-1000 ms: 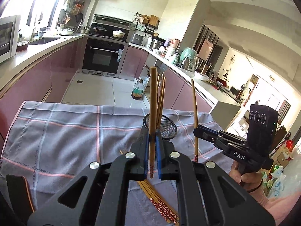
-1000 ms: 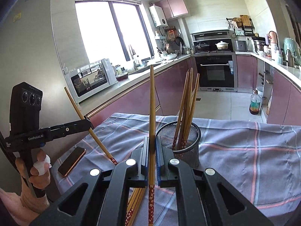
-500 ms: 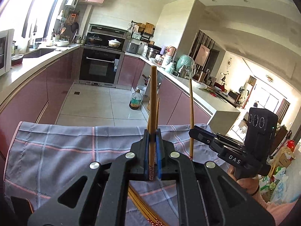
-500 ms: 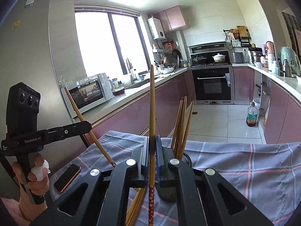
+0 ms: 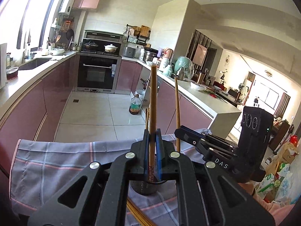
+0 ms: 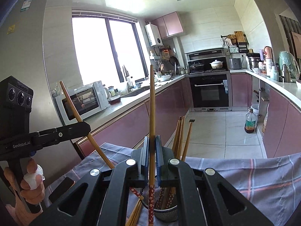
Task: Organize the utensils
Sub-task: 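Lower the left tool's chopstick into the mesh cup and open while the right tool does likewise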
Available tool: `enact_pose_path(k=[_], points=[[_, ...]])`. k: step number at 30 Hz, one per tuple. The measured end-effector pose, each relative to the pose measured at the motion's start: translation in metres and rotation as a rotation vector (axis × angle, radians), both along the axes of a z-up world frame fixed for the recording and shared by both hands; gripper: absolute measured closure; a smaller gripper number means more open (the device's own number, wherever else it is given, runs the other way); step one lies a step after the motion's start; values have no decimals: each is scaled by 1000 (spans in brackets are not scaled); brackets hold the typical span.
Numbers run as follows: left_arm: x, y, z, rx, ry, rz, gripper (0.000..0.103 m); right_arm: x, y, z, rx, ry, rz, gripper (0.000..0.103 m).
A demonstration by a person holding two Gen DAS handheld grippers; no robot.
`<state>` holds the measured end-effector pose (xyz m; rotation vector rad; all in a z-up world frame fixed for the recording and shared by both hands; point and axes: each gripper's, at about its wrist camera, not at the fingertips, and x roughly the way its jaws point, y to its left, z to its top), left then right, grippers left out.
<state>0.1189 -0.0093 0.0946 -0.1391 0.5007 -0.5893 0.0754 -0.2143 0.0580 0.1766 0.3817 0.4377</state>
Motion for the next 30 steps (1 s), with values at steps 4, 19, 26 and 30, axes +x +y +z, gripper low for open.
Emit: enact_pose_path(k=[4,19,26,30], points=[[10,-8,-1,16,12,-2,96,7,0,1,-1,-13,-15,98],[45,-27,-27,119,96,-2,96,30,7,-24,-16,25,-66,98],[50,-38,-36,181,116,-22,96,32,8,-38,-52,99,-62,98],[55,-46,-41,227,126,-36,96,34,8,-44,-68,142,-63,98]])
